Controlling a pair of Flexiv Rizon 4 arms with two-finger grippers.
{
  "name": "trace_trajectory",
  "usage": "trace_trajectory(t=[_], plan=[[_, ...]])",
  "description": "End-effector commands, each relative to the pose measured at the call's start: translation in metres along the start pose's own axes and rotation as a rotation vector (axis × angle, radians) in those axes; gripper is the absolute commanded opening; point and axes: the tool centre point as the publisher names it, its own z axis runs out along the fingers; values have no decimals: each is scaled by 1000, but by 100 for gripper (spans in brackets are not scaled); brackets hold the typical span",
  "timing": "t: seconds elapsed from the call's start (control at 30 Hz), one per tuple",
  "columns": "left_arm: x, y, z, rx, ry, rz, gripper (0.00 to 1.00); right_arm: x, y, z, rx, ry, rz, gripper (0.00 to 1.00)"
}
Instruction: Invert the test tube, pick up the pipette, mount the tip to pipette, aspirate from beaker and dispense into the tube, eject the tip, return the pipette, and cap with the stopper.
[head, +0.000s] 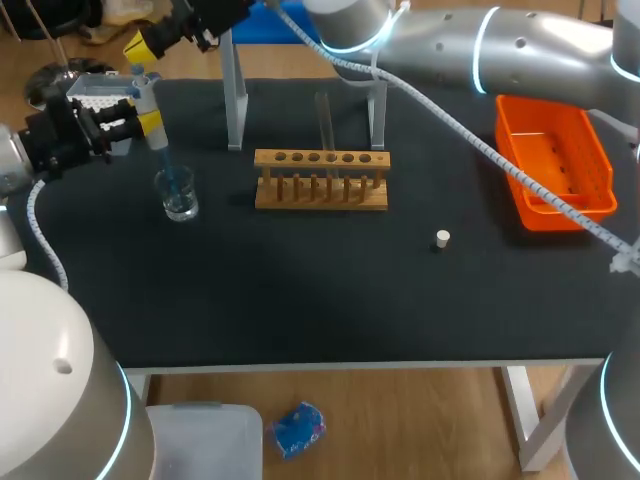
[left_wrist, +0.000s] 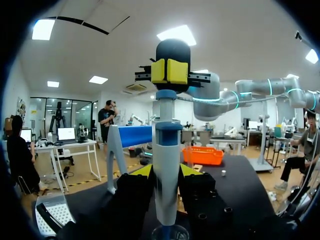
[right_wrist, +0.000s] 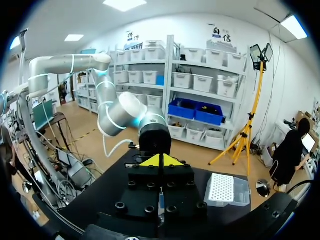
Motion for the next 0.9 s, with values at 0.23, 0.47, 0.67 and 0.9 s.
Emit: trace_trajectory(t=[0.23,0.47,0.67,0.9], plan=[[0,0,0,0,1,-1,0,18,15,-24,37,-49,-14,0],[0,0,0,0,1,-1,0,47,14,-56,81,-121,13,100],[0,0,0,0,1,-1,0,74,0,-86,96,-199,36,100],[0,0,0,0,1,-1,0,99,-16,-118,126,-280,24,100]])
